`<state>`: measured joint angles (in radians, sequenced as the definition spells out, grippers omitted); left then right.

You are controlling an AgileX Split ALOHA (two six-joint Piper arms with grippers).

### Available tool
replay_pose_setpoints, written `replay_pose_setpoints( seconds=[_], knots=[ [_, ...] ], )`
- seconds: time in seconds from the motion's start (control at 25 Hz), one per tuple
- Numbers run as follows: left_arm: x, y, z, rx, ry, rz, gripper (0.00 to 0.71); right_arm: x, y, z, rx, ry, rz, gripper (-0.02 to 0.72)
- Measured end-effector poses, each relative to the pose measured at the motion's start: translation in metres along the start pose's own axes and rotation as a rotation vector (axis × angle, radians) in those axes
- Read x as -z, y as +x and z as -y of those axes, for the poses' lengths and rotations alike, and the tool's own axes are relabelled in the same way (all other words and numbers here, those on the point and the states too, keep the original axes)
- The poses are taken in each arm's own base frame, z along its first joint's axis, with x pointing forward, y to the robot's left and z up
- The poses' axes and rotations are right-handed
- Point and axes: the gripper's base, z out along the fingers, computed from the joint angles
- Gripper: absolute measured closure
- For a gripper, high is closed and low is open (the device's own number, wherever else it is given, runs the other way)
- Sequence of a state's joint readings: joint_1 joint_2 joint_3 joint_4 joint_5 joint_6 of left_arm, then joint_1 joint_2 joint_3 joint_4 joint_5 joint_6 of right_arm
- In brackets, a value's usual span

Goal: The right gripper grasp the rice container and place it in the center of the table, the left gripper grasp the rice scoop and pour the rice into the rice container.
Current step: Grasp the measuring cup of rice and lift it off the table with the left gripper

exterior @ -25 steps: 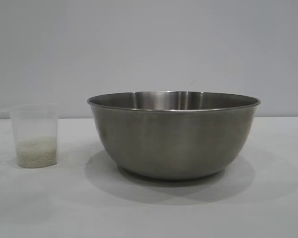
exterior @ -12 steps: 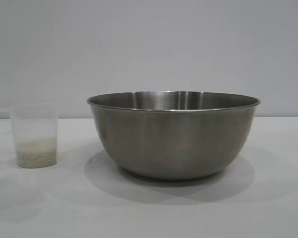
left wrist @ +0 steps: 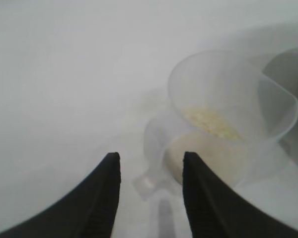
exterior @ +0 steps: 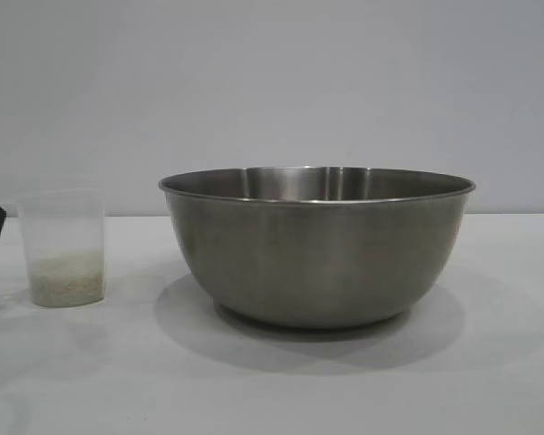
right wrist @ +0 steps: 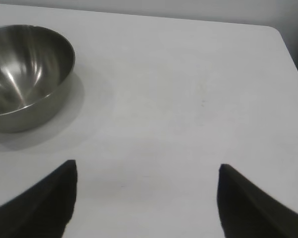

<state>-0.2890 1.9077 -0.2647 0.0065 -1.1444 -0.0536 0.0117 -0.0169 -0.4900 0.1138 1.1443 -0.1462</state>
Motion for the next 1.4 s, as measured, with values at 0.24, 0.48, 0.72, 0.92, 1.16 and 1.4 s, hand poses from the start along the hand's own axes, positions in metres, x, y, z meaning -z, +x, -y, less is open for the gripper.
replay_pose_setpoints(
  seconds=[0.24, 0.48, 0.72, 0.92, 1.16, 1.4],
  knots=[
    [-0.016, -0.003, -0.001, -0.001, -0.014, 0.018, 0.420, 0.000, 0.000, 0.000, 0.000, 0.000, 0.000, 0.172],
    [-0.035, -0.009, -0.001, -0.020, -0.012, 0.052, 0.471, 0.000, 0.000, 0.000, 0.000, 0.000, 0.000, 0.172],
    [-0.053, -0.010, -0.001, -0.035, -0.010, 0.068, 0.710, 0.000, 0.000, 0.000, 0.000, 0.000, 0.000, 0.172],
    [-0.061, -0.012, 0.001, -0.049, 0.006, 0.079, 0.710, 0.000, 0.000, 0.000, 0.000, 0.000, 0.000, 0.172],
    [-0.055, -0.029, 0.004, -0.137, 0.035, 0.133, 0.710, 0.000, 0.000, 0.000, 0.000, 0.000, 0.000, 0.172],
    [-0.048, -0.070, 0.012, -0.276, 0.069, 0.287, 0.710, 0.000, 0.000, 0.000, 0.000, 0.000, 0.000, 0.172]
  ],
)
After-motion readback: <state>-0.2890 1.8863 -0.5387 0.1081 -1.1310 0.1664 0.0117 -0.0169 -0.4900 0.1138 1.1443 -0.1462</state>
